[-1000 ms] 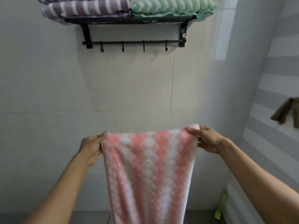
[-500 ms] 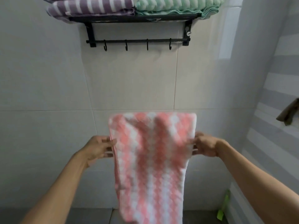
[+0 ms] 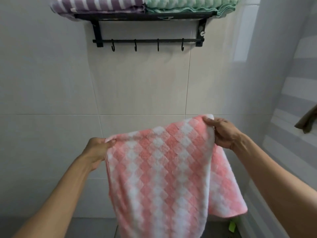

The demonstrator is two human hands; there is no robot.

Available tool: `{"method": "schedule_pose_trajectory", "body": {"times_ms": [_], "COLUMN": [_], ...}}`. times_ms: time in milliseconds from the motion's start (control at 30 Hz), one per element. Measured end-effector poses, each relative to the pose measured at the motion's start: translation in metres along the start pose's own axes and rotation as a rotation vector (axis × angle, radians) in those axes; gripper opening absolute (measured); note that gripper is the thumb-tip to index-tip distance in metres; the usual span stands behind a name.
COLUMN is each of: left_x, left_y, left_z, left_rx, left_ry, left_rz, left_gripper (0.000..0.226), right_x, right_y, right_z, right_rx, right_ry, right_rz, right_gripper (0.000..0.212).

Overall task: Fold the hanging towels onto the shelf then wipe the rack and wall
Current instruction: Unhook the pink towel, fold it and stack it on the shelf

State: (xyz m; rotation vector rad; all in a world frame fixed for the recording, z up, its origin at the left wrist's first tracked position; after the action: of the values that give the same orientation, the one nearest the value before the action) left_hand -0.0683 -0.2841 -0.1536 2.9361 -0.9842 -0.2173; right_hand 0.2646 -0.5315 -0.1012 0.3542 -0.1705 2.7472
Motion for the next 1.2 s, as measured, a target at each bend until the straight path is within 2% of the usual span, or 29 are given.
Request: {"method": "schedule_pose_trajectory", "body": {"times_ms": [67, 133, 200, 233, 300, 333, 367, 400, 433, 500, 533, 600, 667, 700, 767, 867, 933, 1000, 1067, 1167, 1200], "left_x": [-0.002, 0.002, 0.007, 0.010, 0.016, 0.018, 0.021, 0.020, 0.017, 0.005, -0.001, -0.007, -0.004, -0.002, -0.003, -0.013, -0.010, -0.003, 0.000, -0.006, -0.004], "left_y": [-0.006, -0.008, -0.004, -0.003, -0.003, 0.002, 0.006, 0.007, 0.005, -0.009, -0.015, -0.017, -0.008, -0.003, 0.003, 0.001, 0.003, 0.005, 0.006, -0.001, 0.001], "left_z": [-0.024, -0.067, -0.097, -0.093, -0.041, -0.008, 0.018, 0.038, 0.047, 0.037, 0.023, -0.003, -0.003, 0.006, 0.017, 0.006, 0.001, 0.017, 0.028, 0.022, 0.018], "left_rx": [0.050, 0.176, 0.285, 0.302, 0.206, 0.122, 0.047, -0.018, -0.062, -0.105, -0.080, 0.015, 0.036, 0.005, -0.020, 0.079, 0.080, 0.006, -0.022, 0.053, 0.061], "left_ry": [0.029, 0.186, 0.320, 0.255, -0.037, -0.119, -0.117, -0.055, 0.057, 0.291, 0.388, 0.481, 0.386, 0.316, 0.293, 0.407, 0.290, 0.158, 0.193, 0.419, 0.418], "left_rz": [0.030, 0.153, 0.287, 0.299, 0.144, 0.022, -0.054, -0.074, -0.068, -0.040, 0.020, 0.159, 0.253, 0.265, 0.230, 0.245, 0.280, 0.206, 0.135, 0.193, 0.235], "left_gripper": [0.015, 0.020, 0.025, 0.024, 0.028, 0.029, 0.028, 0.026, 0.024, 0.022, 0.025, 0.037, 0.053, 0.057, 0.048, 0.032, 0.038, 0.037, 0.032, 0.045, 0.044], "right_x": [0.000, -0.005, -0.010, -0.010, -0.009, -0.008, -0.008, -0.006, -0.004, -0.004, -0.005, -0.003, 0.005, 0.008, 0.010, 0.005, 0.009, 0.011, 0.006, -0.002, 0.001], "right_y": [-0.005, -0.010, -0.008, -0.003, 0.010, 0.015, 0.020, 0.022, 0.021, 0.013, 0.010, 0.010, 0.020, 0.027, 0.030, 0.016, 0.014, 0.016, 0.017, 0.015, 0.018], "right_z": [0.017, 0.044, 0.055, 0.044, -0.005, -0.034, -0.055, -0.067, -0.068, -0.052, -0.042, -0.035, -0.056, -0.070, -0.086, -0.070, -0.057, -0.059, -0.061, -0.053, -0.051], "right_rx": [-0.020, -0.082, -0.063, 0.010, 0.202, 0.268, 0.298, 0.290, 0.246, 0.137, 0.094, 0.070, 0.221, 0.296, 0.323, 0.163, 0.140, 0.215, 0.231, 0.155, 0.175], "right_ry": [-0.011, -0.087, -0.039, 0.080, 0.403, 0.515, 0.530, 0.477, 0.374, 0.168, 0.081, -0.027, 0.096, 0.174, 0.205, 0.017, -0.069, 0.126, 0.236, 0.056, 0.035], "right_rz": [0.000, 0.067, 0.129, 0.160, 0.155, 0.135, 0.115, 0.109, 0.083, 0.016, -0.010, 0.032, 0.137, 0.178, 0.197, 0.102, 0.151, 0.201, 0.148, 0.062, 0.061], "right_gripper": [0.047, 0.060, 0.075, 0.069, 0.036, 0.033, 0.046, 0.060, 0.058, 0.031, 0.027, 0.045, 0.072, 0.083, 0.096, 0.083, 0.068, 0.082, 0.089, 0.057, 0.047]}}
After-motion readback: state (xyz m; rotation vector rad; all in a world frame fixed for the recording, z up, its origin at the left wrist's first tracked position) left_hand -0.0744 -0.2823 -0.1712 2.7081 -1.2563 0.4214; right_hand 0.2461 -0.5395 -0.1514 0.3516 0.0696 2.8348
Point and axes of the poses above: each hand's wrist, its own y-axis away from the middle knuckle, its own x-axis out of the palm, z = x × y, the point moved 4 cm from there along -y, towards the middle knuckle, and after that the axes turned 13 degrees about z, right-handed, at the moved point
